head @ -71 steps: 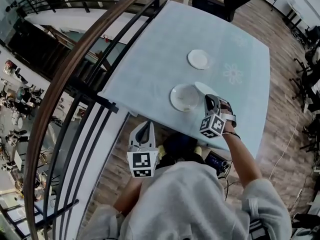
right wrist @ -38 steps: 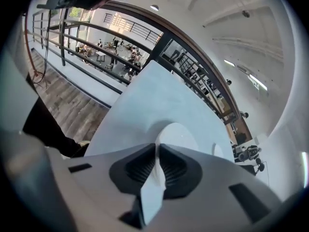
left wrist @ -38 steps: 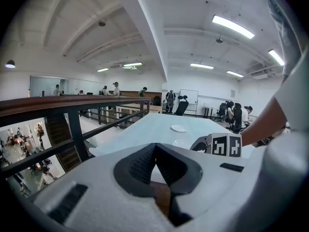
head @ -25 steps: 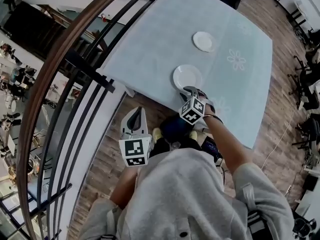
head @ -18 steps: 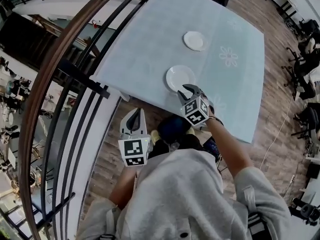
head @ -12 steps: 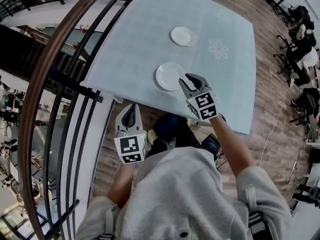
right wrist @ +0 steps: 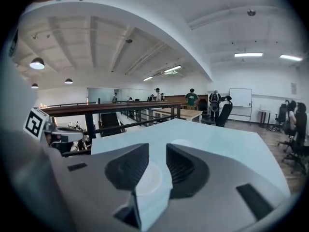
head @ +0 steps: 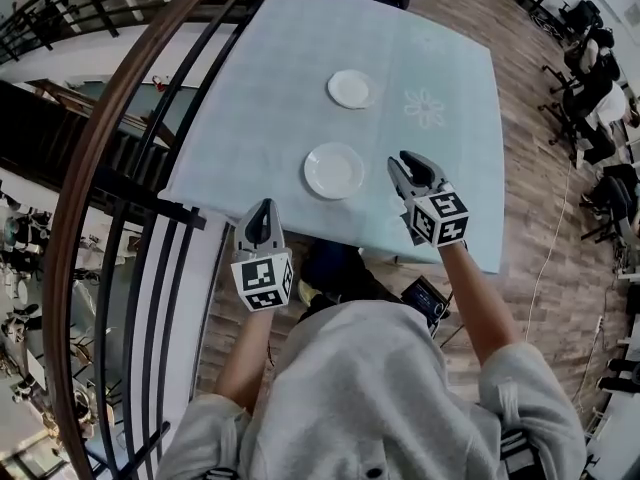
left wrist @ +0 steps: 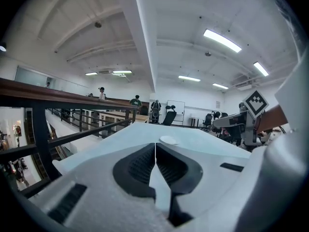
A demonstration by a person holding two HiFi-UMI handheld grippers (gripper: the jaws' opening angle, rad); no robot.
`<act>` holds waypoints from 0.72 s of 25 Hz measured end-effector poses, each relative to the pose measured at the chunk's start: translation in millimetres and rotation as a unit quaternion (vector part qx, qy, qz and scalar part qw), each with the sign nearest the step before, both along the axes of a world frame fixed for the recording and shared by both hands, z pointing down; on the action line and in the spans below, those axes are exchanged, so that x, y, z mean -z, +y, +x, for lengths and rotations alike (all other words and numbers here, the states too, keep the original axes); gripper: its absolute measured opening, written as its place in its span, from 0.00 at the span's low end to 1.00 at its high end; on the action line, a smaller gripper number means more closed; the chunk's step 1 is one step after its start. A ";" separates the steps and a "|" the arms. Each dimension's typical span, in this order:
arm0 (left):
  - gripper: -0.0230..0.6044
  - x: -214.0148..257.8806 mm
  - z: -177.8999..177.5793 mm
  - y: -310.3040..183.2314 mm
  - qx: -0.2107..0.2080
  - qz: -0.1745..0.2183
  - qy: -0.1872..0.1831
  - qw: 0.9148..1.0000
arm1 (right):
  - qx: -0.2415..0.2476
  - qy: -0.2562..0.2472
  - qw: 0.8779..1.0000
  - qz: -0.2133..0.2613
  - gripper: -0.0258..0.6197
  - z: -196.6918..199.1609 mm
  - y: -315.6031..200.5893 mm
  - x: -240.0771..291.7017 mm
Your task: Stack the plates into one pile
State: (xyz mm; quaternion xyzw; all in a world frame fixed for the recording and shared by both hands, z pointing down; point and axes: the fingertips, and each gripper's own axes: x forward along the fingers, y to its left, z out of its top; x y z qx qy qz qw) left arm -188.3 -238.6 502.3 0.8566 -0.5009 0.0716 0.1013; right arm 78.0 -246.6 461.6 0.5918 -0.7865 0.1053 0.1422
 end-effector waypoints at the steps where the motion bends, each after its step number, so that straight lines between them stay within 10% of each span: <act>1: 0.07 -6.1 3.9 -7.4 -0.006 0.000 0.000 1.000 | -0.002 0.002 1.000 0.000 0.21 2.3 -1.4 -1.3; 12: 0.07 -71.2 44.9 -87.1 -0.052 0.031 -0.094 0.994 | 0.003 0.066 0.998 -0.008 0.21 20.6 -21.8 -8.2; 18: 0.07 -87.1 47.6 -112.3 -0.011 0.026 -0.107 0.994 | 0.028 0.107 0.994 -0.008 0.21 37.4 -41.5 -9.7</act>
